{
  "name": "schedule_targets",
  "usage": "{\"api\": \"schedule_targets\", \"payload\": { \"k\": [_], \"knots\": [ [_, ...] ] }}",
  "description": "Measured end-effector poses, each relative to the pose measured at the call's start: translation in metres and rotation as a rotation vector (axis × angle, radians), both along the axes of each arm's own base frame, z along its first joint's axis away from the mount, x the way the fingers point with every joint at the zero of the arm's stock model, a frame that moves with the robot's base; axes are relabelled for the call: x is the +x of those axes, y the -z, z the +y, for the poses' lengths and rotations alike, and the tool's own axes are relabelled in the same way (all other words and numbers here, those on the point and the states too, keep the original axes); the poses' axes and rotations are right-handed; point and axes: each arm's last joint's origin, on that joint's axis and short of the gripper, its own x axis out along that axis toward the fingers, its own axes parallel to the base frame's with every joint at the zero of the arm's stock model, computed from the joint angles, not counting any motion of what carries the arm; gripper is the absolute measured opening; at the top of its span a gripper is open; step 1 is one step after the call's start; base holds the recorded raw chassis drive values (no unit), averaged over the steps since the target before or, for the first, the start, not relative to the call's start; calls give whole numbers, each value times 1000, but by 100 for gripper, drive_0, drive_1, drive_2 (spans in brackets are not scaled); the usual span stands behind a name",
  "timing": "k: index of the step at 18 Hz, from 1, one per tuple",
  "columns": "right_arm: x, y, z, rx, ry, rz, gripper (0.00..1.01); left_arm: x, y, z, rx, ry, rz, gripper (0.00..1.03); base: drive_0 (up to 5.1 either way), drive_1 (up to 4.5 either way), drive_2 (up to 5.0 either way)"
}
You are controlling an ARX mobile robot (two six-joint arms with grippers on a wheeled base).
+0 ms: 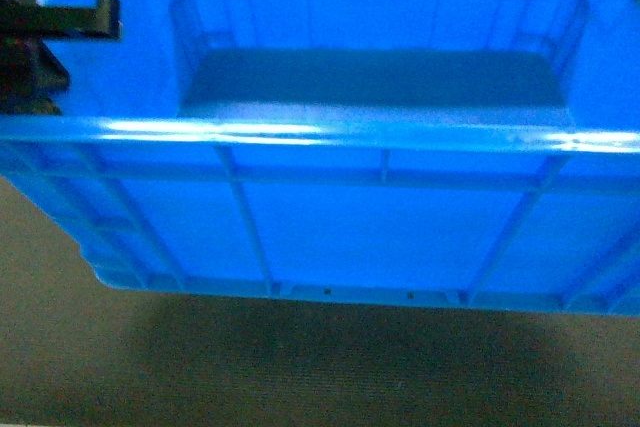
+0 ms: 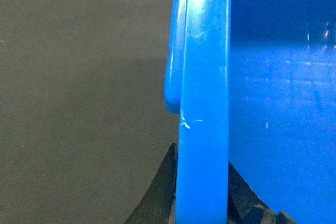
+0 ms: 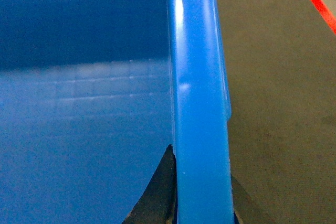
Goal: Place box next to blue box on left shelf
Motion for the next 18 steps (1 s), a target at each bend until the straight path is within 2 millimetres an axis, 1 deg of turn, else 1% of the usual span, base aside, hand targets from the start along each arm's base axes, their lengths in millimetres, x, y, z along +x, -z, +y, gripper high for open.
{"api": "schedule_targets", "payload": {
  "k": [1,2,3,5,6,7,8,10,12,16,18],
  "knots": [
    [-11,-6,1,4,-8,-38,9,-15,-6,-1,15,-8,-46,10,0,0,0],
    [-26,-10,3,-2,-11,-65,9,-36,-8,-2,35,-19,-85,11,0,0,0],
    [-39,-9,5,-11,-14,-73,9,-52,-6,-3,49,-27,-102,11,0,0,0],
    [-68,-1,6,-32,-15,-81,10,-85,5,-5,80,-43,-112,12,0,0,0],
    [-76,3,5,-32,-22,-82,10,-101,9,-6,87,-53,-129,12,0,0,0],
    [-84,7,3,-28,-23,-88,10,-112,8,-7,94,-61,-156,12,0,0,0],
    [-91,6,3,-23,-24,-107,10,-120,4,-6,89,-64,-187,12,0,0,0],
    [-102,-4,5,-44,-14,-204,10,-130,-4,-4,66,-80,-288,12,0,0,0],
    [-105,-9,5,-55,-14,-240,10,-132,-8,-3,57,-83,-315,12,0,0,0],
    [-103,0,7,-68,-15,-190,11,-130,-1,-4,85,-76,-276,12,0,0,0],
    [-103,-1,7,-66,-15,-198,11,-131,-3,-3,83,-82,-284,12,0,0,0]
  ]
}}
